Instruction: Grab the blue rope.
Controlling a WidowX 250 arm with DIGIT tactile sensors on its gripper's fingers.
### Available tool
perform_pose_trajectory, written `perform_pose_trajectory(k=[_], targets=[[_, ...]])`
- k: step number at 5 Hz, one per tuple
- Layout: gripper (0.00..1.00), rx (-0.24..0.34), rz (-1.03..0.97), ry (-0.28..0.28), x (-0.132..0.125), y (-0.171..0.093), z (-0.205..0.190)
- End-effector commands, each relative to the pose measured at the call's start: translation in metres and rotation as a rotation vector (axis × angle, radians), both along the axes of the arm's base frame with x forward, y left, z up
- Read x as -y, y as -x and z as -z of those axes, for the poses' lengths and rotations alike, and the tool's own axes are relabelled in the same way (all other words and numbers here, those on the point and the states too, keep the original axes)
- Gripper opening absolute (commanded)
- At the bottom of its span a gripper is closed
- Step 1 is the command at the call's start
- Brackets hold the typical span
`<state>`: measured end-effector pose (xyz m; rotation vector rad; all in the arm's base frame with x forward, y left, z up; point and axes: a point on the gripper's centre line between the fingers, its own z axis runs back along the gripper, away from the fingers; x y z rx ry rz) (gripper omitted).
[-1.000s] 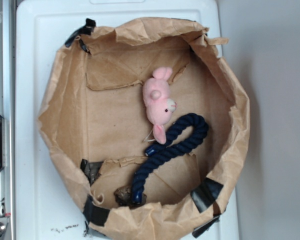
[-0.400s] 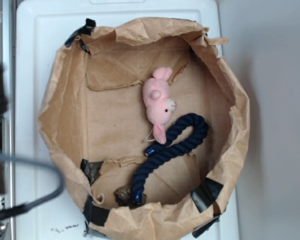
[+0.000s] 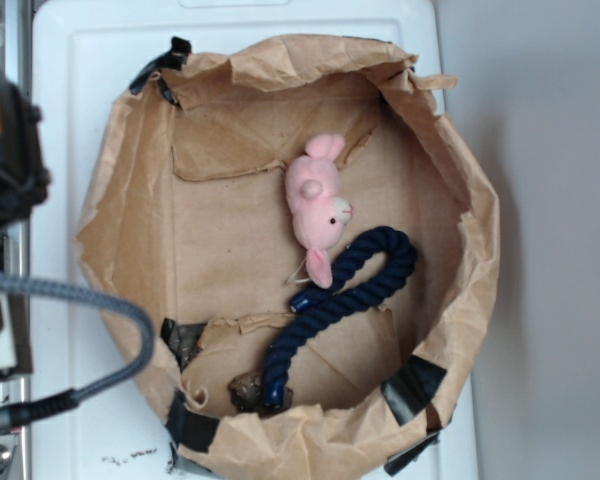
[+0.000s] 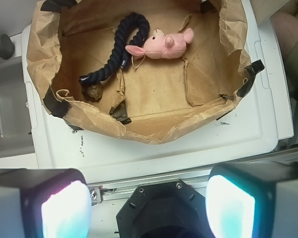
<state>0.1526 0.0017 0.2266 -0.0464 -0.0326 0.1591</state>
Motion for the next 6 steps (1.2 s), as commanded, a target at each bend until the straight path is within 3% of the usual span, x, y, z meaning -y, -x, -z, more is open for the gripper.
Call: perform_pose_trajectory(k=[1,2,3,4,5,6], targets=[[1.0,0.078,-0.056,-0.098,-0.018,-0.028,0.006],[1.0,0.056,-0.127,-0.072,-0.029,-0.075,0.012],[1.0,0.053,-0.2,-0.073,-0.036,-0.097,0.028],[1.0,0.085,-0.232,0.007,-0.036,-0.102,0.046],[1.0,0.171,-0.29,0.084,-0.024,-0.091,0.07],[1.0,0.198,-0.284,0.155,-0.021,-0.096,0.077]])
